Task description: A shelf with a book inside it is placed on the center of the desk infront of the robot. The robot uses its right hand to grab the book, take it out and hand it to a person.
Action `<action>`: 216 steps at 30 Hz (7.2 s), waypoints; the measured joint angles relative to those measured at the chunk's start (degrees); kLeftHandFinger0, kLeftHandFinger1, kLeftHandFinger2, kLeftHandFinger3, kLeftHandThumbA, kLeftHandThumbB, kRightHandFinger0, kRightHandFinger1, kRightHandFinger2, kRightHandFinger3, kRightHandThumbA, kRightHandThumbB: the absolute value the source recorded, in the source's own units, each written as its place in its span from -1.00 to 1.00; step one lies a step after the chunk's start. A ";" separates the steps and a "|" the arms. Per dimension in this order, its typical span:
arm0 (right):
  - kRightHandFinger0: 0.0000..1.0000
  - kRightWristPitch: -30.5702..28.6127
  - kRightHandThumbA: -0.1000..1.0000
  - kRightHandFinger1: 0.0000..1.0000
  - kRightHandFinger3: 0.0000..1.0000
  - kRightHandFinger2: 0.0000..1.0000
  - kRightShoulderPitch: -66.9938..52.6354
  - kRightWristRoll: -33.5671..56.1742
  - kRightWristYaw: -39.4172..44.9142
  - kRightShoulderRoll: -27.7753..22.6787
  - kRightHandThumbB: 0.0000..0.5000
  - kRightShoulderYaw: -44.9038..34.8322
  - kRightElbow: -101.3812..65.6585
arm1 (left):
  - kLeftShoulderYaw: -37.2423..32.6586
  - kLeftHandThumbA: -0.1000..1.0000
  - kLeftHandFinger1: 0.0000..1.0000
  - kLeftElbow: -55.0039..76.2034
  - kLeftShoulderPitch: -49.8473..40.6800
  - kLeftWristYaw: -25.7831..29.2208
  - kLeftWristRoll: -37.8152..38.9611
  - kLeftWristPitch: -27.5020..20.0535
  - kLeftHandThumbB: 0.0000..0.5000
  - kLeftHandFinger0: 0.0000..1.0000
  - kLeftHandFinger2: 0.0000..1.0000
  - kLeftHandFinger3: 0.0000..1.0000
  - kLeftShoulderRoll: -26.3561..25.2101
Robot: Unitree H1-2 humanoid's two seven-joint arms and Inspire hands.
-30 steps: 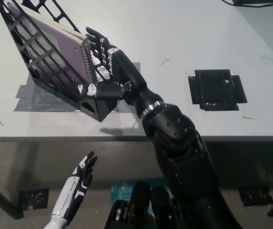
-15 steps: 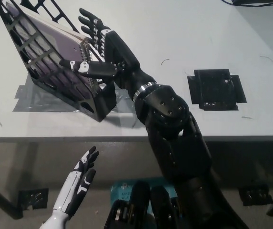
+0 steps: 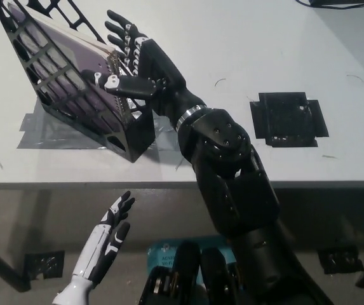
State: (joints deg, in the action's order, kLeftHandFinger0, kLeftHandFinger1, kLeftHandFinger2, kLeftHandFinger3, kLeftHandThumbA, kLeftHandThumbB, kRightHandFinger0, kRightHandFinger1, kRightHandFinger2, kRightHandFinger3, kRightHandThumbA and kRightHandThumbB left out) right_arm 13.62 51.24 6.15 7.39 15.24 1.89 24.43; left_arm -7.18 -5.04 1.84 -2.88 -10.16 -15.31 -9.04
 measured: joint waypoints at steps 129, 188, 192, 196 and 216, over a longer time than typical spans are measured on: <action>-1.00 -5.86 -1.00 -0.60 1.00 0.21 17.99 20.37 -24.95 -4.20 -0.99 -37.47 -0.64 | -0.02 1.00 1.00 -1.50 5.87 -2.04 -1.62 0.62 0.09 1.00 1.00 1.00 -0.64; 1.00 -5.45 0.90 1.00 1.00 1.00 -1.22 35.94 -8.04 -12.48 0.72 -25.65 -0.16 | 0.95 1.00 1.00 -0.25 4.08 -2.05 -1.11 0.84 0.12 1.00 1.00 1.00 -0.58; 1.00 -5.16 0.87 1.00 1.00 1.00 -4.54 33.93 -8.00 -13.82 0.76 -22.29 -8.58 | 0.95 1.00 1.00 -0.29 4.13 -2.05 -1.14 0.86 0.17 1.00 1.00 1.00 -0.59; 1.00 -4.56 0.84 1.00 1.00 1.00 -9.95 31.49 -8.04 -15.24 0.62 -18.90 -17.17 | 0.95 1.00 1.00 -0.37 4.14 -2.05 -1.17 0.91 0.13 1.00 1.00 1.00 -0.58; 1.00 -7.13 0.88 1.00 1.00 1.00 -51.94 11.96 -3.57 -22.76 0.49 4.17 -40.90 | 1.07 1.00 1.00 -0.19 4.23 -2.05 -1.17 1.89 0.17 1.00 1.00 1.00 -0.59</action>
State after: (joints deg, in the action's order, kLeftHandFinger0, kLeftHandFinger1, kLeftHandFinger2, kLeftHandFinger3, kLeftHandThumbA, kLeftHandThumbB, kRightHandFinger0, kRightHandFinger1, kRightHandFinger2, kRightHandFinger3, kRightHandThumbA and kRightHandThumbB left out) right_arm 6.49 -0.71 18.10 3.82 -7.52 6.07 -16.48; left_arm -6.11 -5.24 6.07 -4.93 -11.33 -13.43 -9.63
